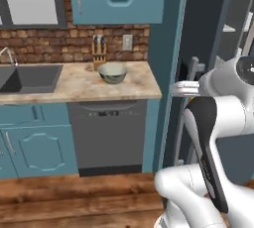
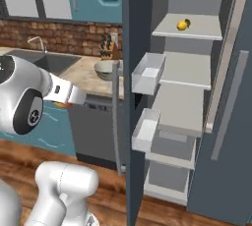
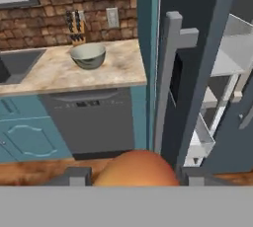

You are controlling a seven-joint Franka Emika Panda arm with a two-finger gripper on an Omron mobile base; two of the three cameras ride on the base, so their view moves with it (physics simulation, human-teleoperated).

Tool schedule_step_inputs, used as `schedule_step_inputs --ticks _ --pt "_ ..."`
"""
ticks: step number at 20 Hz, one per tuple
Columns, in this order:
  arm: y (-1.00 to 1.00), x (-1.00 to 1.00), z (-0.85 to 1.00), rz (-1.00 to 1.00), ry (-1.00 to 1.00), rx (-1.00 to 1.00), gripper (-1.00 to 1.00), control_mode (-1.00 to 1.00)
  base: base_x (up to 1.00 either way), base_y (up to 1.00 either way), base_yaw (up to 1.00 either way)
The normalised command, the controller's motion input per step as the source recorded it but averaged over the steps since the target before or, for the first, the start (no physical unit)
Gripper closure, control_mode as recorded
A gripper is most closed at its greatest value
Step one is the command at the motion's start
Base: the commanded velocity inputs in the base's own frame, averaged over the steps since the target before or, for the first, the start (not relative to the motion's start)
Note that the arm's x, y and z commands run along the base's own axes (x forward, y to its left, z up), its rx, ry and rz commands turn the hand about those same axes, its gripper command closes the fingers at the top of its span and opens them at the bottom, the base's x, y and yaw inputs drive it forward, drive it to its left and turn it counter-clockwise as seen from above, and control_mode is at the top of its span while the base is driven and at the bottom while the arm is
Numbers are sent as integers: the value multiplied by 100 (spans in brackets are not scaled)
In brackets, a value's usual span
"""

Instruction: Take the mango, lemon, and mushroom from the freezer and place them in the bowl on the counter.

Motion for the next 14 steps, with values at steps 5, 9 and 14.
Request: schedule_step_inputs --ticks 5,9,14 --pt "0 0 0 0 0 0 100 100 89 82 -15" --pt "0 0 0 0 0 0 100 100 91 68 -38" --pt "0 0 0 0 0 0 100 100 50 83 -41"
